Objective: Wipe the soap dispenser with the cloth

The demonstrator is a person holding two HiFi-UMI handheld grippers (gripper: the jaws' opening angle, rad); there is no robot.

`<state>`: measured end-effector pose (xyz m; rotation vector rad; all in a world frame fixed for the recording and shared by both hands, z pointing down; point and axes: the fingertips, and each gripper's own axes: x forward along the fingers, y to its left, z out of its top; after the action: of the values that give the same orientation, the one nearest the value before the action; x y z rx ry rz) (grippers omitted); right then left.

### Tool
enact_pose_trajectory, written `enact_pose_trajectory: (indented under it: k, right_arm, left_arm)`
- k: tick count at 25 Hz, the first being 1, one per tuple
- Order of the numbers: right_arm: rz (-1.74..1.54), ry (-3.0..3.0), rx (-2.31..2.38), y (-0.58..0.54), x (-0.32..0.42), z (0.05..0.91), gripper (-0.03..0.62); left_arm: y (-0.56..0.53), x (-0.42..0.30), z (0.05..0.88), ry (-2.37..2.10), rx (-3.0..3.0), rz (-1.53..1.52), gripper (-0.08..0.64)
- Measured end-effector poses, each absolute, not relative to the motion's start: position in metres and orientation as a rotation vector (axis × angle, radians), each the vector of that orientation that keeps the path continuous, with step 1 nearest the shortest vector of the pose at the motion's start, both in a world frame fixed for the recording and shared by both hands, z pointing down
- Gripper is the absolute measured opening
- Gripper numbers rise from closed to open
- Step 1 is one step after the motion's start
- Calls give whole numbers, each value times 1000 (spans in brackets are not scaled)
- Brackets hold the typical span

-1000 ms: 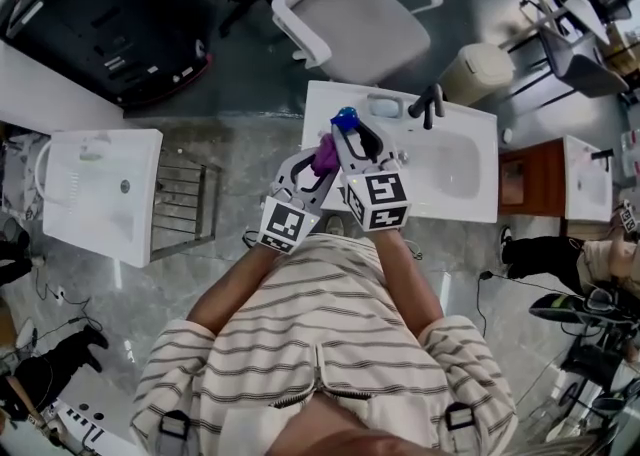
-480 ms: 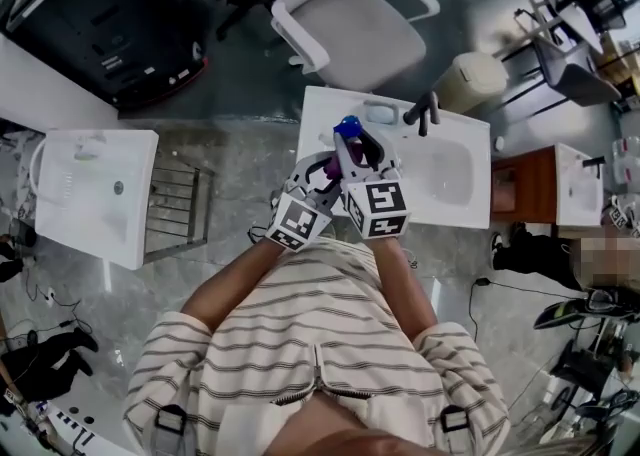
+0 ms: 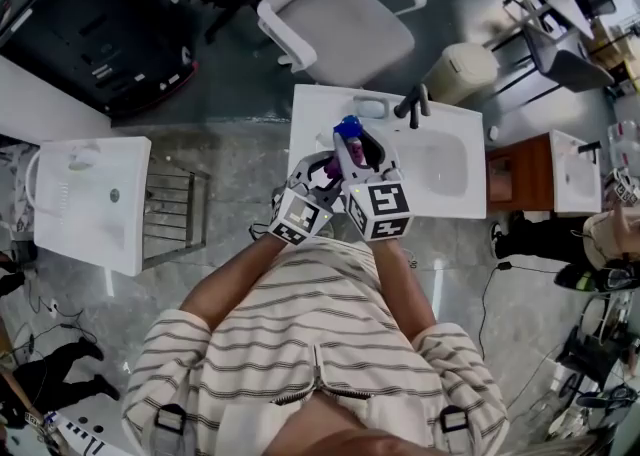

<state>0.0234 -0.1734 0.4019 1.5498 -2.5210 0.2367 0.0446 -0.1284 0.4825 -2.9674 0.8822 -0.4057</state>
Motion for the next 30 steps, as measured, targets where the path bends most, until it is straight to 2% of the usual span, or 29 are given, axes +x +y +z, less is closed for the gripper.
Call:
enact_pose_trajectory:
  k: [19, 30]
  right_arm:
    - [261, -2522, 1566, -166, 42, 403, 132]
    - [232, -2525, 1559, -165, 39, 405, 132]
  left_arm:
    - [-121, 29, 511, 976, -3009, -491, 120]
    - [-120, 18, 484, 1018, -2979, -394, 120]
